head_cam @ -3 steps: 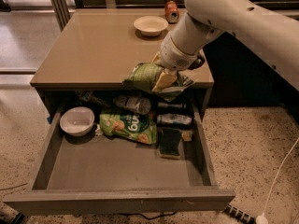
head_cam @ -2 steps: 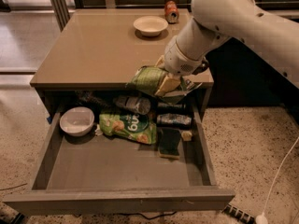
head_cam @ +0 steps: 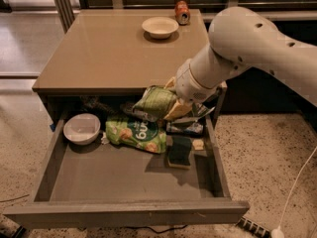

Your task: Place green jalapeno chip bag into top drawer

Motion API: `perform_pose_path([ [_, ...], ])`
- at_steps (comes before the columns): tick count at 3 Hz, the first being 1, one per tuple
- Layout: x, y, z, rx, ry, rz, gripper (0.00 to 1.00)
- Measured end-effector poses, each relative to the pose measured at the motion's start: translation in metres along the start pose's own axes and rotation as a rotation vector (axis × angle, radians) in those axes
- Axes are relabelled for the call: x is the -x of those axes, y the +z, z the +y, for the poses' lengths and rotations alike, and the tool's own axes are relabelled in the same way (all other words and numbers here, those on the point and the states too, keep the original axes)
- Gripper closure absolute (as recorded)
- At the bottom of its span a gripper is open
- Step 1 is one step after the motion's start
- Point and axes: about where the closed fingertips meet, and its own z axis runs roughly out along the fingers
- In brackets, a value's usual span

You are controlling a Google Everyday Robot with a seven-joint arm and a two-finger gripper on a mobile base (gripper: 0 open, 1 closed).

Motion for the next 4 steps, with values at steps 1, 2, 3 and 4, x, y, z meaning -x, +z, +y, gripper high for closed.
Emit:
perform_pose_path([
  [1, -0.010, 0.018, 0.020, 0.010, 0.027, -0.013, 1.00],
  [2, -0.040, 0.063, 0.036, 0.056, 0.099, -0.031, 1.00],
  [3, -0.041, 0.065, 0.036, 0.057, 0.103, -0.033, 1.00],
  [4, -0.038, 0.072, 0.052, 0.052, 0.123, -0.042, 1.00],
])
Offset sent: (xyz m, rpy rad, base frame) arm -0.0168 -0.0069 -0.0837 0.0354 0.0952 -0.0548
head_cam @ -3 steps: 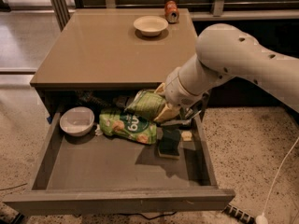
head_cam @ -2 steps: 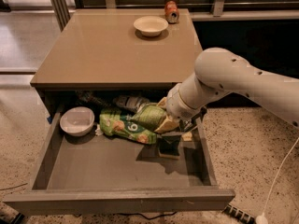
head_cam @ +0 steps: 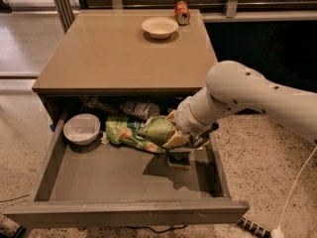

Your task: Place green jalapeno chip bag into top drawer

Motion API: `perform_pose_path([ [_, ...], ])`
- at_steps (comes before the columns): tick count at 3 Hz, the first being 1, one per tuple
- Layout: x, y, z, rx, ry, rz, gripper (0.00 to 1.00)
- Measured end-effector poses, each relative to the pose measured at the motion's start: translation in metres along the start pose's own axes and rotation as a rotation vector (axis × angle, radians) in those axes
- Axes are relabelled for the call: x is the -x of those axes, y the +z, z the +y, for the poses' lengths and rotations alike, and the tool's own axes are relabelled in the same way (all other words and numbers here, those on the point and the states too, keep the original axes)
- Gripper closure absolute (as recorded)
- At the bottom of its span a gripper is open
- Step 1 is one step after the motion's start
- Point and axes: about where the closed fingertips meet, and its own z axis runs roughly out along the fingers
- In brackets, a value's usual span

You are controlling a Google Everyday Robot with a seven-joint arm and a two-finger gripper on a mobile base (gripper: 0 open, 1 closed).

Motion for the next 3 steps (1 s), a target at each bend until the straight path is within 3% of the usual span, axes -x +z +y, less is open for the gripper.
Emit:
perform_pose_path([
  [2, -0.027, 0.054, 0.067, -0.002, 0.053, 0.004, 1.00],
  [3, -0.039, 0.072, 0.082, 0.008, 0.068, 0.016, 1.00],
])
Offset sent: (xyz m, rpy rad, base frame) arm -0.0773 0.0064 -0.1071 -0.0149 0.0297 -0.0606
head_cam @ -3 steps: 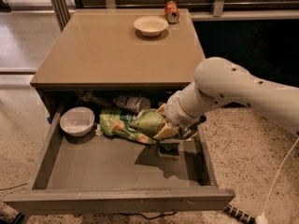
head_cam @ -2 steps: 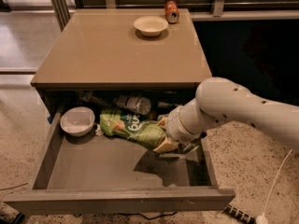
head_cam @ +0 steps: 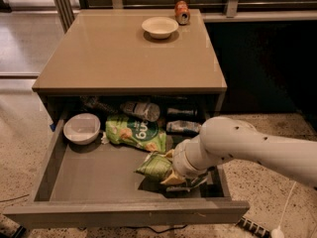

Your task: Place green jalapeno chip bag into top drawer

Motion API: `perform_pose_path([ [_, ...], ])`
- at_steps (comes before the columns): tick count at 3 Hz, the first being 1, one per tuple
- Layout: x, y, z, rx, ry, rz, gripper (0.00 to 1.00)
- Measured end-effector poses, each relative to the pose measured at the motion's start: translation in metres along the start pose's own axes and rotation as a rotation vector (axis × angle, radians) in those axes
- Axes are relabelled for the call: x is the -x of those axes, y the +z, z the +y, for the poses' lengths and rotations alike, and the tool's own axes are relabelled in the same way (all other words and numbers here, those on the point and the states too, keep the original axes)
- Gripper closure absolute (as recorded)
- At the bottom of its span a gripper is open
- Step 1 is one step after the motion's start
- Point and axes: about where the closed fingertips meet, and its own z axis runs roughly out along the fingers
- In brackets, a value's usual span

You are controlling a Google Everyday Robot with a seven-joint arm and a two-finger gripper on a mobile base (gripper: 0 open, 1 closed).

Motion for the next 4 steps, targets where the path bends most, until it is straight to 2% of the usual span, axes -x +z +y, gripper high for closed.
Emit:
perform_pose_path([
  [2, -0.0111, 0.0198, 0.0129, 0.029, 0.011, 0.009, 0.99],
  [3, -0.0111, 0.0198, 0.0129, 0.029, 0.010, 0.009, 0.87],
  [4, -0.0111, 0.0198, 0.0129, 0.029, 0.010, 0.009, 0.69],
])
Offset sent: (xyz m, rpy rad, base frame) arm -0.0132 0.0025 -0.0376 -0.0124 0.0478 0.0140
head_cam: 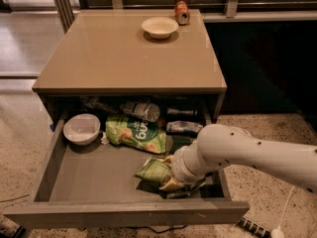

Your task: Place green jalapeno chip bag into top drawer

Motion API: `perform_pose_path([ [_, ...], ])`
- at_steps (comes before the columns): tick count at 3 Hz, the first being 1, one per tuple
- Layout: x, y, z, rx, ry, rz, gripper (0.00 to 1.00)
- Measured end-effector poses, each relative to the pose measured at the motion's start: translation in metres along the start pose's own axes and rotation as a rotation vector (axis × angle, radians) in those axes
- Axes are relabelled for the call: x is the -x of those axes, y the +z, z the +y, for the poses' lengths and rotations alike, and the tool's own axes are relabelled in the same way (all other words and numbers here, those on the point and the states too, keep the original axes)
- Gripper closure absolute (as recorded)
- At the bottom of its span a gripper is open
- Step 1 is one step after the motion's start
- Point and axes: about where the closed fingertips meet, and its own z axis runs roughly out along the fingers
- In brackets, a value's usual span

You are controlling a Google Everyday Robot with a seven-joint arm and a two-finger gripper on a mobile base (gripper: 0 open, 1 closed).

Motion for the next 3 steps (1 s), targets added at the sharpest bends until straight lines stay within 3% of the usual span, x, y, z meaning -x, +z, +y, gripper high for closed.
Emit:
perform_pose_path([
  [1, 0.0000, 0.0000, 0.0000, 0.000, 0.000, 0.000, 0.37],
  [2, 0.0000, 0.0000, 0.0000, 0.000, 0.000, 0.000, 0.15],
  [3, 0.0001, 0.0001, 0.0001, 0.000, 0.000, 0.000, 0.00],
])
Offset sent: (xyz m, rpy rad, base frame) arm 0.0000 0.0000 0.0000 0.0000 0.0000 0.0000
